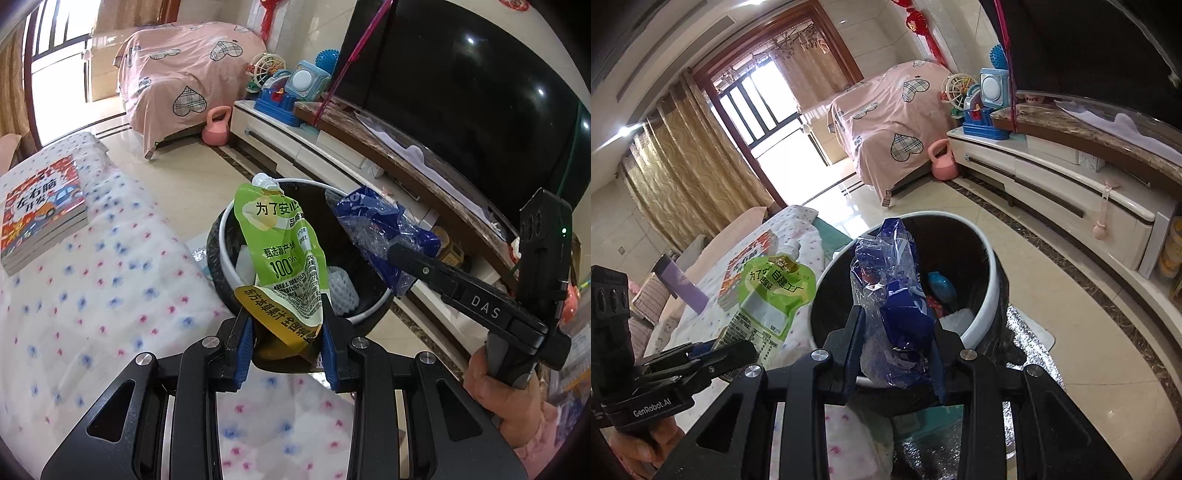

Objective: Collect trash
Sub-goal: 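Carry both items over the bin and open both grippers to drop them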

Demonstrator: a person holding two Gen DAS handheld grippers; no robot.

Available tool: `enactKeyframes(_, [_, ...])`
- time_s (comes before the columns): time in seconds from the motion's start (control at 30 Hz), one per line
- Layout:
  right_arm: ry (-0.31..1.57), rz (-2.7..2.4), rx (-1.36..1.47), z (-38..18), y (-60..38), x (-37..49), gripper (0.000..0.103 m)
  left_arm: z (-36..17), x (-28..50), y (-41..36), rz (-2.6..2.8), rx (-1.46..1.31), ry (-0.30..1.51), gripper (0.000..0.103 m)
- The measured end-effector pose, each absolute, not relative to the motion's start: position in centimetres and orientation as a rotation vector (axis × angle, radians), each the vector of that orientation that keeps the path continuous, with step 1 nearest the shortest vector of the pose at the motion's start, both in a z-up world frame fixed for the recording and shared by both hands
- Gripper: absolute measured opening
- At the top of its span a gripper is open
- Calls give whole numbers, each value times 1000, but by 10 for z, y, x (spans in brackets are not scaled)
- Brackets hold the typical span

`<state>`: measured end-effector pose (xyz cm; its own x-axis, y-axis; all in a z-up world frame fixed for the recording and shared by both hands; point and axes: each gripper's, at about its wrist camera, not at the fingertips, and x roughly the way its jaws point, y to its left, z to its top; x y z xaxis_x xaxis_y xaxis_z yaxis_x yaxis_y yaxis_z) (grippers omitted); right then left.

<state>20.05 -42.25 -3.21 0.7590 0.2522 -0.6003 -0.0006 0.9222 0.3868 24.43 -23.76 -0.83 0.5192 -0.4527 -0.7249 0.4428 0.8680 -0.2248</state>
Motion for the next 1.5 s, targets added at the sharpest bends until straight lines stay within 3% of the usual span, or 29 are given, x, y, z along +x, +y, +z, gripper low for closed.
enactKeyframes(1.3, [811, 110, 315, -47, -432, 254, 35, -32, 290, -275, -513, 42, 953, 30])
enactKeyframes(1.4, [808, 110, 323, -46, -433, 255, 38, -30, 291, -271, -507, 26, 950, 35])
enactKeyframes(1.47, [801, 104, 323, -44, -434, 254, 44, -27, 290, -266, -497, 12, 945, 51])
enactKeyframes(1.5, [796, 102, 326, -43, -434, 253, 47, -25, 288, -263, -492, 3, 933, 53])
